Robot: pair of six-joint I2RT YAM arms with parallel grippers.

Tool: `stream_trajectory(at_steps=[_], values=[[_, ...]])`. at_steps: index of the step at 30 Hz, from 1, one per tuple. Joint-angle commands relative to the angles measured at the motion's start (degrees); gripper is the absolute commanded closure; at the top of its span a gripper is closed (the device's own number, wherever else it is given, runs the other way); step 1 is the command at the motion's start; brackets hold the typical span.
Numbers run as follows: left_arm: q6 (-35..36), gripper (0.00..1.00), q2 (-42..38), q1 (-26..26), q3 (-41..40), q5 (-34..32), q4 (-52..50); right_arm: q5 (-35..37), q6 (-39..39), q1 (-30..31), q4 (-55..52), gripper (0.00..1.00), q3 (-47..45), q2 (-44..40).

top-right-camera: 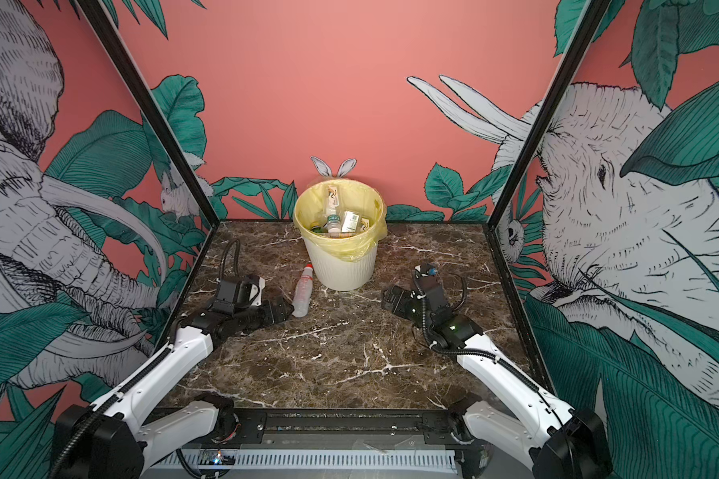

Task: Throw the plastic bottles in the bin
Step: Pick up the plastic bottle from the center of the table.

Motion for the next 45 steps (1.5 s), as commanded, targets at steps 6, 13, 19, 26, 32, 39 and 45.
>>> stream_trajectory(at_steps=[6, 13, 19, 26, 32, 39, 45], values=[[1.12, 0.01, 5.29, 0.18, 4.42, 2.03, 2.03, -0.80, 0.73, -0.19, 3.06, 0.01, -0.73, 0.36], [2.19, 0.01, 11.75, 0.24, 7.20, 3.46, 4.05, -0.97, 1.12, -0.21, 3.28, 0.01, -1.35, 0.25], [1.48, 0.03, 16.64, -0.02, 7.62, 5.20, 7.44, -1.06, 1.56, -0.29, 3.29, 0.01, -1.61, 0.12], [1.52, 0.05, 20.77, -0.36, 8.12, 5.69, 9.51, -1.15, 1.37, -0.39, 3.21, 0.01, -1.21, 0.60], [1.87, 0.08, 23.96, -0.63, 8.70, 5.66, 10.57, -1.50, 1.65, -0.48, 3.57, 0.01, -1.24, 1.15], [2.41, 0.09, 25.37, -1.24, 8.40, 2.86, 12.41, -2.02, 2.20, -0.50, 3.78, 0.01, -1.30, 1.24], [1.52, 0.11, 28.03, -1.64, 8.43, 2.89, 14.52, -1.11, 2.64, -0.64, 4.40, 0.01, -2.01, 0.45]])
